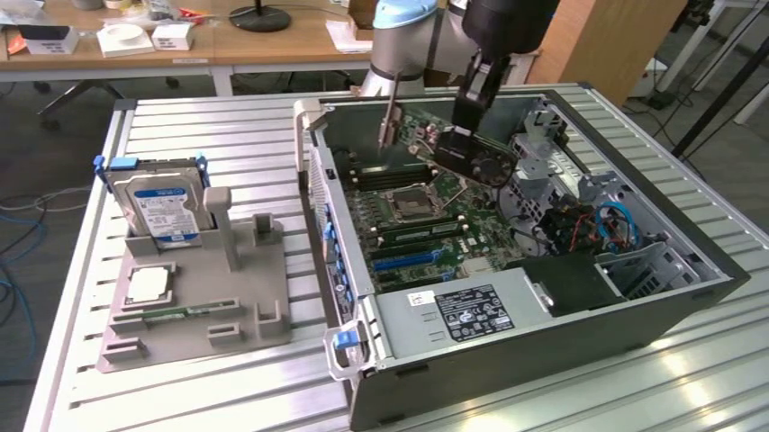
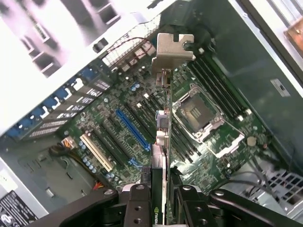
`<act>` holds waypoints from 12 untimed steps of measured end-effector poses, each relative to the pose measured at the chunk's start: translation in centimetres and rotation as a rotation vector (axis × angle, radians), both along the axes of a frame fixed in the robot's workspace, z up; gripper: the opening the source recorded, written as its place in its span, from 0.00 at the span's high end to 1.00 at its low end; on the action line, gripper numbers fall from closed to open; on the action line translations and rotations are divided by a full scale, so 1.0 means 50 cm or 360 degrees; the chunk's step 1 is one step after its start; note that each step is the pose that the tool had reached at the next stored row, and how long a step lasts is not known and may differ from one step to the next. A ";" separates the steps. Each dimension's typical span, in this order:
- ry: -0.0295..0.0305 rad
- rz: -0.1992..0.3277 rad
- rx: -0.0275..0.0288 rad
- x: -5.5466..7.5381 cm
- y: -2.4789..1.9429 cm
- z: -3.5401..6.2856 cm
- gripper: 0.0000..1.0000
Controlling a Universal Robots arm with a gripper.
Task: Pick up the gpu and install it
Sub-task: 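Insert the gpu into the slot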
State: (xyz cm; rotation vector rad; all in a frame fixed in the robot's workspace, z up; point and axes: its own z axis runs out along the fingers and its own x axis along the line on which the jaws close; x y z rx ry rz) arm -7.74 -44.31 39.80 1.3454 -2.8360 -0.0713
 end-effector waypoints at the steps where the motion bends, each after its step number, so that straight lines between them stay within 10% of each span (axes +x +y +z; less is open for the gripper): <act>1: -0.00001 0.0029 -0.00001 0.000 0.0000 0.000 0.74; 12: 0.00000 0.0348 -0.00001 0.000 0.0000 -0.006 0.74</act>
